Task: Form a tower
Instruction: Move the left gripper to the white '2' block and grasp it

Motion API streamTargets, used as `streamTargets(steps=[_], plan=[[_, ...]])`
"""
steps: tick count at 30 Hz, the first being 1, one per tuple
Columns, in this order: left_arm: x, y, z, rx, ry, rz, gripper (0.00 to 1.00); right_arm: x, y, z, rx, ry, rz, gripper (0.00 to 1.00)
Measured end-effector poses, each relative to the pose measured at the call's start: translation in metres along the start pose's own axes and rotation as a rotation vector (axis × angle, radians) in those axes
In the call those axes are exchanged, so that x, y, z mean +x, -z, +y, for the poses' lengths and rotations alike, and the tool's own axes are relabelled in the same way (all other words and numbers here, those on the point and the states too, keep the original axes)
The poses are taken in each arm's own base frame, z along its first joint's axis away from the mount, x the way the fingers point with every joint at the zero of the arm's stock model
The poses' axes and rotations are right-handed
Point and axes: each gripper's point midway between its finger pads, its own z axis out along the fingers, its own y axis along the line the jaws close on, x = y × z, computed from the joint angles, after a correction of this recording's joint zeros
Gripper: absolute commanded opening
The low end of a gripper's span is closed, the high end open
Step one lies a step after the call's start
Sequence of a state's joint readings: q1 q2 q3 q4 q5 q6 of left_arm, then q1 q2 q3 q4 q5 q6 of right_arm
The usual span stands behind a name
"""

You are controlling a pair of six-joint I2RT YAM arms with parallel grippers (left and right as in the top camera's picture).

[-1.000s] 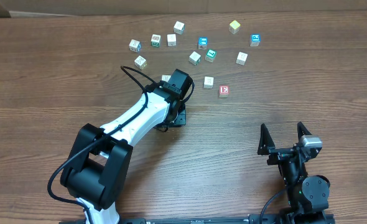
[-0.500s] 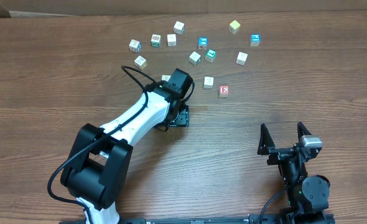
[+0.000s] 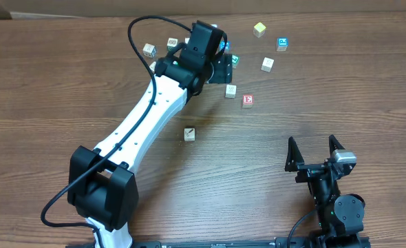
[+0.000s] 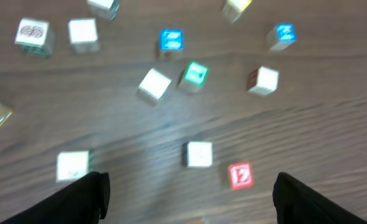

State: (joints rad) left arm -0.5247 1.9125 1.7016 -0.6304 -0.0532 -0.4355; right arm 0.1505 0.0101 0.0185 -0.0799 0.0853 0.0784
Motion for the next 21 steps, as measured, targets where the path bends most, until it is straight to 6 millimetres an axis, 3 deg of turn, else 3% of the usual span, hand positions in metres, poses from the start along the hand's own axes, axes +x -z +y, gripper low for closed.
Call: streamTargets(steps=[5,14,16,21], plan=[[-0.005,-0.014,-0.019,0.042,-0.006,-0.045,0.68,0.000,0.000,0.000,0.000,0.001,0.000,1.00],[0.050,-0.093,-0.020,0.012,-0.074,0.083,0.72,0.000,0.000,0.000,0.000,0.001,0.000,1.00],[0.060,-0.105,-0.022,0.002,-0.089,0.097,0.70,0.000,0.000,0.000,0.000,0.000,0.000,1.00],[0.063,-0.116,-0.024,0.001,-0.094,0.089,0.65,0.000,0.000,0.000,0.000,0.000,0.000,1.00]])
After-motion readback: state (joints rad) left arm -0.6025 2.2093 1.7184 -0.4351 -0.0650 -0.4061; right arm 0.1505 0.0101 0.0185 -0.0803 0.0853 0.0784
